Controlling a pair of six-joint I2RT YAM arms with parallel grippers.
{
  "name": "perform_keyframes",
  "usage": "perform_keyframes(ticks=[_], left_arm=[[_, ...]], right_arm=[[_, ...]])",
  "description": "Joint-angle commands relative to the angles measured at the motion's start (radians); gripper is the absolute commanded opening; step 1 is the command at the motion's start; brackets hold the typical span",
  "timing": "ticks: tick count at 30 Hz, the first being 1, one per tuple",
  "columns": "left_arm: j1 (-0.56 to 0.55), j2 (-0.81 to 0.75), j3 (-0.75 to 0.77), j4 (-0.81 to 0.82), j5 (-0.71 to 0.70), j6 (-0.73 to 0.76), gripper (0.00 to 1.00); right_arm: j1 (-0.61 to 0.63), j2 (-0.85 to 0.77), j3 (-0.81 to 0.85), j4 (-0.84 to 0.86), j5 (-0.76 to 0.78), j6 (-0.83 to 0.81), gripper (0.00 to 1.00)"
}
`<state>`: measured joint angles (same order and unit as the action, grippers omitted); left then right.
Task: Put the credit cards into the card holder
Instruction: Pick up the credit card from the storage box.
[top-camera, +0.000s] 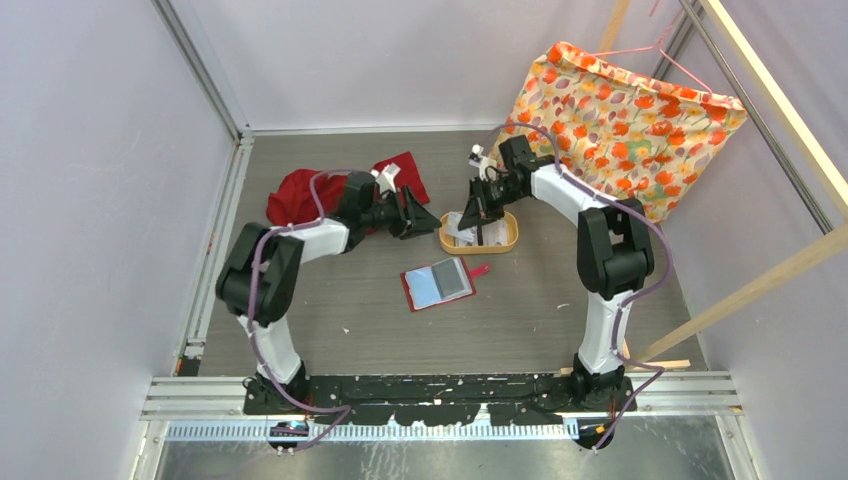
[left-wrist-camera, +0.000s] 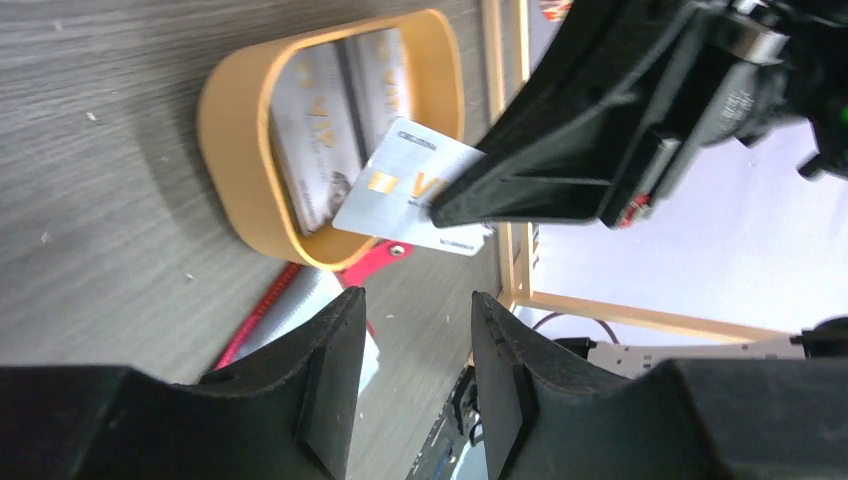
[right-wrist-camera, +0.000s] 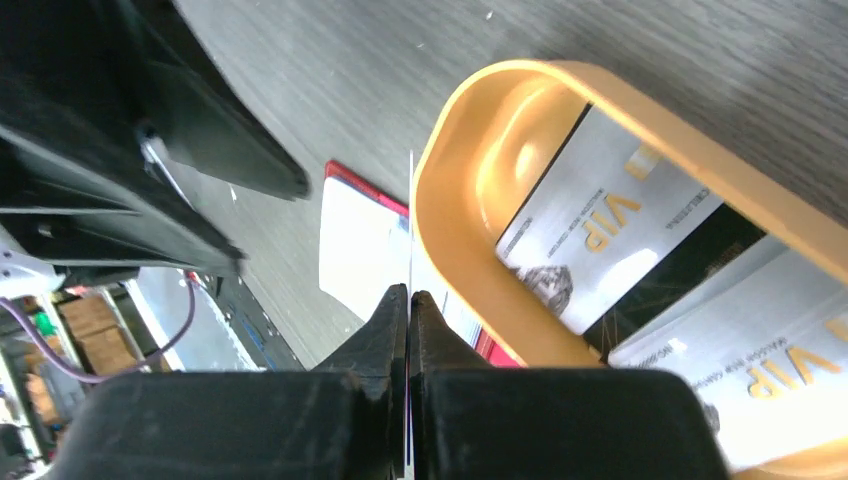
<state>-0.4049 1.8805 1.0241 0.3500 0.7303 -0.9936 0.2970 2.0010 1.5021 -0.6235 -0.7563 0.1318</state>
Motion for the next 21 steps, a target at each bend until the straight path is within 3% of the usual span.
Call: perform_keyframes(ticks=[1, 7, 11, 13, 14, 15, 21], left_arm=[[0.009, -0.227, -0.075, 0.008, -0.069, 0.133, 0.45], [0.009, -0.571, -0.180, -0.178, -0.229, 0.316, 0.51], [0.009, -0.755, -0.264, -0.199, -0.307, 0.387, 0.70], [0.012, -0.828, -0.333, -0.175, -0.338, 0.405, 0.89], [0.014, -0.860, -0.355, -0.155, -0.351, 0.396, 0.97], [0.016, -0.893, -0.388, -0.135, -0.356, 0.380, 0.99], [0.017, -1.033, -0.591, 0.123, -0.293, 0.121, 1.00]], right_arm=[[-0.006, -0.133, 0.053, -0.133, -0.005, -0.225, 0.01], [-0.005, -0.332, -0.028, -0.237, -0.012, -0.450, 0.01], [-0.005, -0.482, -0.117, -0.294, -0.037, -0.555, 0.01], [-0.005, -0.568, -0.164, -0.298, -0.024, -0.571, 0.01], [-0.006, -0.588, -0.174, -0.305, -0.018, -0.577, 0.01], [-0.006, -0.615, -0.178, -0.316, -0.016, -0.580, 0.01], [-0.007, -0.710, -0.192, -0.426, -0.126, -0.650, 0.01]])
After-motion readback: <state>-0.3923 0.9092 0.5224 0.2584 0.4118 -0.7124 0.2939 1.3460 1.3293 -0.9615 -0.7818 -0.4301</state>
